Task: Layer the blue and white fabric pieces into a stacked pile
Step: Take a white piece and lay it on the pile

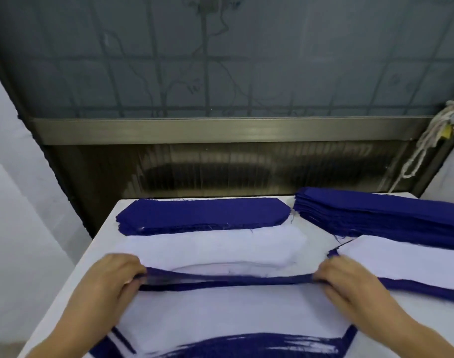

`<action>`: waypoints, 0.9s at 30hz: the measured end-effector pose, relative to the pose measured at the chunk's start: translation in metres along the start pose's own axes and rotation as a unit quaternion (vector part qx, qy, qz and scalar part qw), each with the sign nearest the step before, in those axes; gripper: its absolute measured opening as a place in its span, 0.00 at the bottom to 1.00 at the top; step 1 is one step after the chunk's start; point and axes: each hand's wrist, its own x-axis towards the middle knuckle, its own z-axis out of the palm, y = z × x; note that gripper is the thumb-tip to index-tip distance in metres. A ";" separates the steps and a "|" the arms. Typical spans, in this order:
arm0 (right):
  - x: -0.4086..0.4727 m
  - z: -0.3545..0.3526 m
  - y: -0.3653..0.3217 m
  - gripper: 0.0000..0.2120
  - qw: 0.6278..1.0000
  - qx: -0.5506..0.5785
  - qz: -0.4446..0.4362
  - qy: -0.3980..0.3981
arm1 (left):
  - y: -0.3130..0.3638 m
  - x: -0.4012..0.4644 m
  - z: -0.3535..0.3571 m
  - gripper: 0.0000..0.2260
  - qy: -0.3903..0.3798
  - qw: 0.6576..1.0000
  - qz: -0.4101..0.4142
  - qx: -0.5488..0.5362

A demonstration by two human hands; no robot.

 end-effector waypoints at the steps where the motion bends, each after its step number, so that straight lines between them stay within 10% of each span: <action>1: -0.014 0.007 -0.003 0.13 0.999 -0.014 -0.030 0.001 | 0.002 -0.012 0.004 0.11 0.002 0.999 0.038 -0.013; 6: -0.045 0.022 -0.007 0.23 0.998 -0.013 -0.050 0.037 | 0.009 -0.042 0.013 0.29 -0.003 0.994 0.098 -0.046; 27: -0.044 0.012 -0.013 0.25 0.995 -0.012 -0.019 0.095 | 0.016 -0.036 0.004 0.23 -0.107 0.981 0.067 -0.150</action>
